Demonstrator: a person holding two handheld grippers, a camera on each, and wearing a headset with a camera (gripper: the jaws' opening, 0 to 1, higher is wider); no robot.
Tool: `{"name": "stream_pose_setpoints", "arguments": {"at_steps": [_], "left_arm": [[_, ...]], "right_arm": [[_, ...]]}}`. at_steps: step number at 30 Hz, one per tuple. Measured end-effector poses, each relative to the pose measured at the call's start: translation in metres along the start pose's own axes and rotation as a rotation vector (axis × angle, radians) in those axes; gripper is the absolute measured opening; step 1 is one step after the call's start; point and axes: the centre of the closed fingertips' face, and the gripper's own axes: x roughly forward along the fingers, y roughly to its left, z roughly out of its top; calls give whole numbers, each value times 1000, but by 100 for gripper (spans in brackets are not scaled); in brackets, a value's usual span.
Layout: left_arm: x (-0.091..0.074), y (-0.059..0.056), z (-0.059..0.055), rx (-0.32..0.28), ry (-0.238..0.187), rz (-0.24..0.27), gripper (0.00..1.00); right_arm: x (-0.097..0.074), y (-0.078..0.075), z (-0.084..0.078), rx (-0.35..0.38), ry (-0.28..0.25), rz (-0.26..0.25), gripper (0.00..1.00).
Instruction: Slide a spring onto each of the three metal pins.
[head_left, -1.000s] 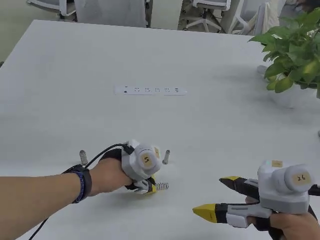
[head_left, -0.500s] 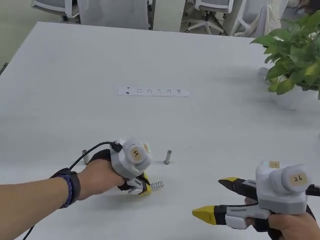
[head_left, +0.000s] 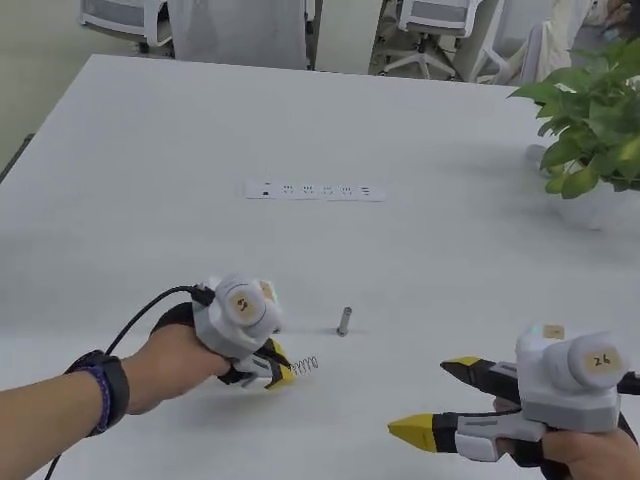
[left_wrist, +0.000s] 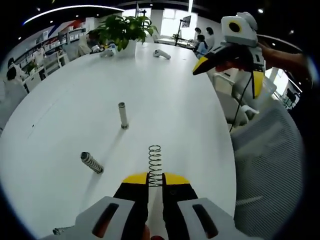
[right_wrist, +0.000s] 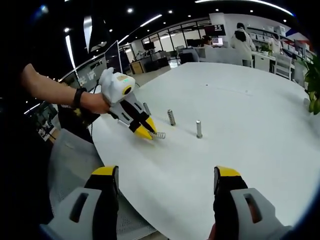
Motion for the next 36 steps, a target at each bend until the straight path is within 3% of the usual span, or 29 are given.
{"name": "stream_pose_setpoints", "arguments": {"at_steps": [14, 36], "left_arm": [[-30, 1, -17, -36, -20, 43, 2], [-61, -12, -21, -74, -86, 95, 2]], "right_arm": [[6, 8, 5, -18, 6, 26, 76], [23, 33, 11, -44, -1, 119, 71]]}}
